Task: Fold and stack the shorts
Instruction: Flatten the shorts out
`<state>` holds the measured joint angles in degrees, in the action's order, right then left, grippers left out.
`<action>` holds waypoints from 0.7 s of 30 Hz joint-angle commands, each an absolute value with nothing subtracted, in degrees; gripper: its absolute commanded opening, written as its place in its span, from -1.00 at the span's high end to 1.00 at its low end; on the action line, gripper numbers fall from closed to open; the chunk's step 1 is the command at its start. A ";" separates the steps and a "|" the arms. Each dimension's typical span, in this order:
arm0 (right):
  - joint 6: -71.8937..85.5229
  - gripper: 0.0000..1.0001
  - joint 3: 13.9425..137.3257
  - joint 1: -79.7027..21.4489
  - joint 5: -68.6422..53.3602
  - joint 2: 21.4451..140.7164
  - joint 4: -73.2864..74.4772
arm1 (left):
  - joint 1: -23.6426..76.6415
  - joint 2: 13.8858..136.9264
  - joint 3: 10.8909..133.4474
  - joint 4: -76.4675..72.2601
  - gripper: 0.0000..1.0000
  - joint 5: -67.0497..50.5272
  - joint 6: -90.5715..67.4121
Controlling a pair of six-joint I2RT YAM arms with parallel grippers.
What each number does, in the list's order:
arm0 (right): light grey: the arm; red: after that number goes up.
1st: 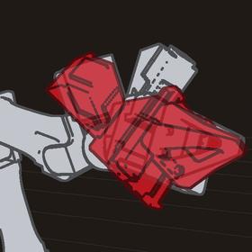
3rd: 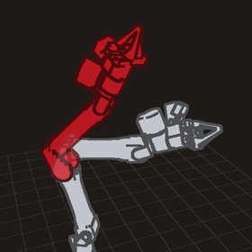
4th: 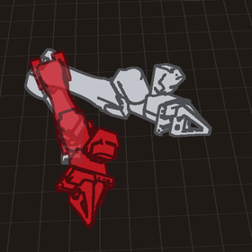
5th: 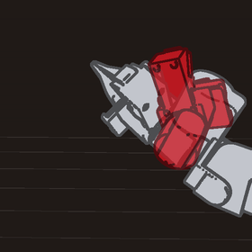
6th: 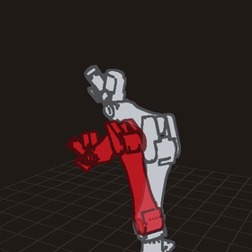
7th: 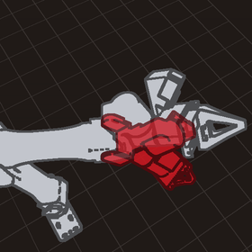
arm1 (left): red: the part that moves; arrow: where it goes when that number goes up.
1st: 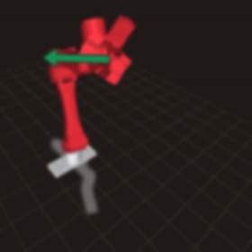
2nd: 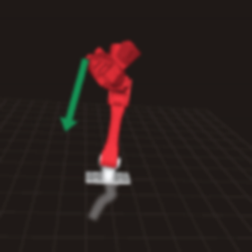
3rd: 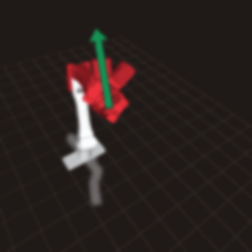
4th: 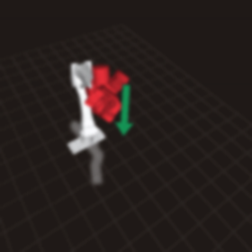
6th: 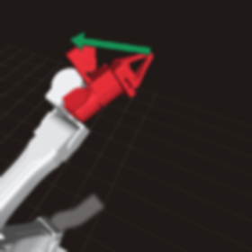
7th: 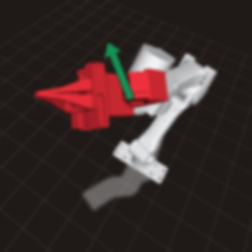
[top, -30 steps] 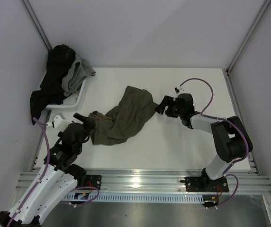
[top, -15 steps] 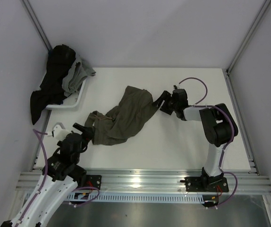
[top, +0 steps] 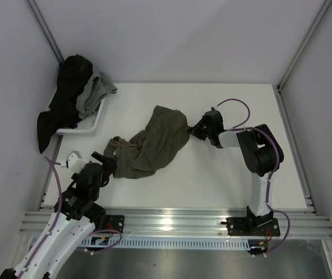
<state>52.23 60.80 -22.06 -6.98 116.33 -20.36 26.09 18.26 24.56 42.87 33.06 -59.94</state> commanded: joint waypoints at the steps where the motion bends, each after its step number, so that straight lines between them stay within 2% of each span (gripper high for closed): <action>1: 50.28 1.00 59.25 -21.45 -2.47 110.17 -14.34 | 25.93 19.60 23.65 40.26 -0.98 33.49 -58.80; 8: 46.85 1.00 43.79 -18.11 4.39 86.36 -4.94 | 26.02 20.39 21.10 33.51 -0.99 30.60 -55.82; 14: 44.74 1.00 34.81 -15.39 6.93 70.70 3.24 | 26.02 21.97 16.01 24.79 -0.97 20.23 -52.55; 18: 42.81 1.00 35.15 -14.33 11.24 65.75 8.33 | 26.10 21.62 11.53 18.92 -0.91 13.64 -53.44; 21: 41.31 1.00 36.56 -11.35 10.20 66.70 9.23 | 26.89 19.78 8.10 13.91 -0.84 8.11 -53.96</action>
<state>43.90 34.76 -13.89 7.35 66.78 5.87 26.17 21.15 10.70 22.00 16.29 -54.78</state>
